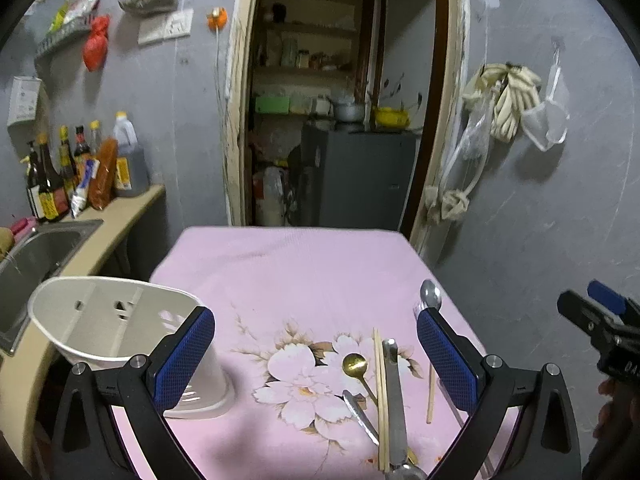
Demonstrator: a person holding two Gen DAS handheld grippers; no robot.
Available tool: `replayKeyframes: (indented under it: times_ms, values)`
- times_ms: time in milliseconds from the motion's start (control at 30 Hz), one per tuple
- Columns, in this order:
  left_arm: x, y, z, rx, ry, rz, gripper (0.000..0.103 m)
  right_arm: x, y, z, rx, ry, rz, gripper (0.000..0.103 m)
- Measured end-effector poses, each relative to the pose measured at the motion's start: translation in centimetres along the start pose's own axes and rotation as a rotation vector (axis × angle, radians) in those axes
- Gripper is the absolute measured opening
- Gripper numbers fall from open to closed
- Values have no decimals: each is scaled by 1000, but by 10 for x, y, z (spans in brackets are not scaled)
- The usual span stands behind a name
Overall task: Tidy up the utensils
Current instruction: 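Move both tools toward the pile of utensils on the pink cloth, then grasp the gold spoon with the left tool while the right tool grasps a silver spoon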
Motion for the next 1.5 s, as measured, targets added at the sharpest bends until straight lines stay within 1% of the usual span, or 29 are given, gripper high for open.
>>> replayKeyframes:
  times_ms: [267, 400, 500, 533, 600, 633, 667, 700, 733, 767, 800, 867, 933, 1000, 1067, 1133, 1233, 1267, 1400, 1500]
  values:
    - [-13, -57, -26, 101, -23, -4, 102, -8, -76, -8, 62, 59, 126, 102]
    - [-18, -81, -41, 144, -17, -11, 101, -10, -113, -14, 99, 87, 197, 102]
    - [-21, -95, -49, 174, -18, -14, 97, -9, -138, -19, 122, 100, 249, 101]
    - [-23, -100, -51, 188, -18, -15, 94, -8, -147, -20, 131, 107, 267, 100]
    - [-24, -110, -57, 217, -9, -16, 89, -7, -162, -23, 150, 116, 298, 89]
    - [-24, -114, -59, 231, -2, -17, 85, -9, -167, -25, 158, 118, 305, 87]
    - [-23, -118, -61, 250, 8, -19, 80, -9, -175, -26, 169, 121, 319, 81]
    - [-23, -123, -64, 276, 17, -25, 77, -9, -181, -26, 178, 124, 329, 76]
    - [-23, -126, -66, 292, 21, -30, 69, -10, -186, -27, 183, 128, 335, 74]
    - [-22, -129, -68, 309, 28, -36, 62, -10, -193, -27, 191, 132, 345, 69]
    - [-21, -131, -69, 320, 36, -39, 59, -12, -198, -27, 197, 133, 352, 64]
    - [-20, -134, -70, 334, 54, -44, 48, -14, -208, -26, 208, 136, 366, 58]
    - [-16, -134, -70, 346, 68, -50, 42, -16, -217, -26, 221, 141, 377, 50]
    - [-13, -135, -71, 356, 84, -51, 35, -16, -225, -25, 230, 150, 395, 40]
    - [-11, -136, -71, 365, 95, -54, 29, -14, -233, -25, 241, 168, 401, 35]
    - [-10, -138, -70, 374, 98, -59, 27, -13, -241, -26, 256, 176, 412, 33]
    - [-12, -140, -70, 389, 97, -93, 26, -12, -249, -30, 283, 185, 442, 33]
    - [-14, -142, -70, 394, 89, -104, 26, -12, -250, -31, 272, 189, 446, 33]
    - [-20, -148, -68, 401, 44, -121, 26, -9, -253, -30, 273, 197, 463, 33]
    - [-23, -150, -68, 411, 13, -119, 19, -6, -252, -29, 282, 225, 471, 33]
Point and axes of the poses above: each gripper's, at about its wrist camera, not at the fingertips, and y roughly against the way its jaws point, x to its left, z to its top, the point moved 4 cm from there along -y, roughly the way its jaws point, and after that the axes turned 8 degrees about y, right-handed, at the moved point
